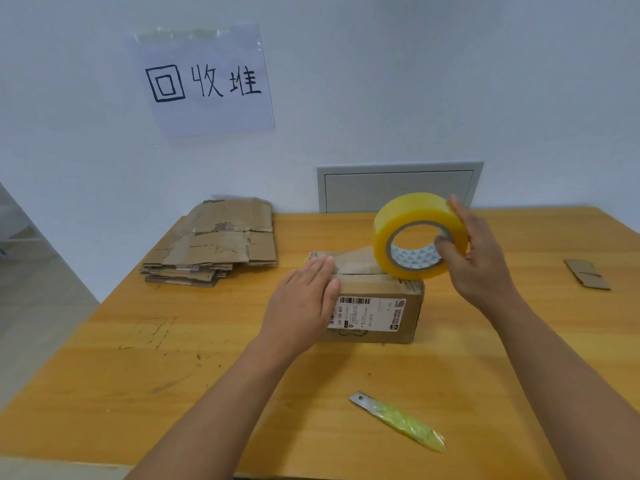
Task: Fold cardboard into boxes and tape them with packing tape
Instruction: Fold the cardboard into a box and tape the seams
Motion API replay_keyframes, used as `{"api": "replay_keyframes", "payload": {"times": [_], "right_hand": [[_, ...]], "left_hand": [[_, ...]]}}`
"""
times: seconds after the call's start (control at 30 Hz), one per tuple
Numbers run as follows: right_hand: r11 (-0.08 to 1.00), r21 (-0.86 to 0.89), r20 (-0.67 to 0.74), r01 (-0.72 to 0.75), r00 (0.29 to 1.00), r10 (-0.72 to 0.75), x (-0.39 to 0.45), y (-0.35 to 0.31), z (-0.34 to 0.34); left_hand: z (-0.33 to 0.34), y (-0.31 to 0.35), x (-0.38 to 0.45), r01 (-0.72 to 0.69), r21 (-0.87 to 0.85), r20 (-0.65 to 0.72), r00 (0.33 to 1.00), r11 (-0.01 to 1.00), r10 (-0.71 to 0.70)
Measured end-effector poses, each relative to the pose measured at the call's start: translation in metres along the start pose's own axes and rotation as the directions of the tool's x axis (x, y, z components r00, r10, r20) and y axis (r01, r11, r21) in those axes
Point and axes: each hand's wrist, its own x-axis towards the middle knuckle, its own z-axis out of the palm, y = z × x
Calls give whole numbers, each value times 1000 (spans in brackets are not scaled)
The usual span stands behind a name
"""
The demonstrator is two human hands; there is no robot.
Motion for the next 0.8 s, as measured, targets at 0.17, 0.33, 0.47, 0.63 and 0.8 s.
{"api": "replay_keyframes", "payload": {"times": [0.17, 0.33, 0.47, 0.63, 0.8], "right_hand": [[998, 45, -57, -32, 998, 35, -8, -2, 9], [959, 184, -12, -216, 975, 222, -10, -3, 12], [933, 238, 18, -271, 961, 275, -14, -3, 15], [924, 244, 41, -294, 955, 293, -17, -7, 18], [920, 219, 36, -325, 945, 325, -19, -8, 21]], "left_hand": [[1, 4, 1, -24, 30, -59, 998, 999, 26], [2, 4, 0, -32, 72, -47, 998, 997, 36], [-1, 6, 0, -57, 167, -89, 993, 984, 73], [-6, 17, 2, -84, 275, -37, 995, 958, 98], [-3, 25, 1, -98, 297, 73, 994, 950, 80]]}}
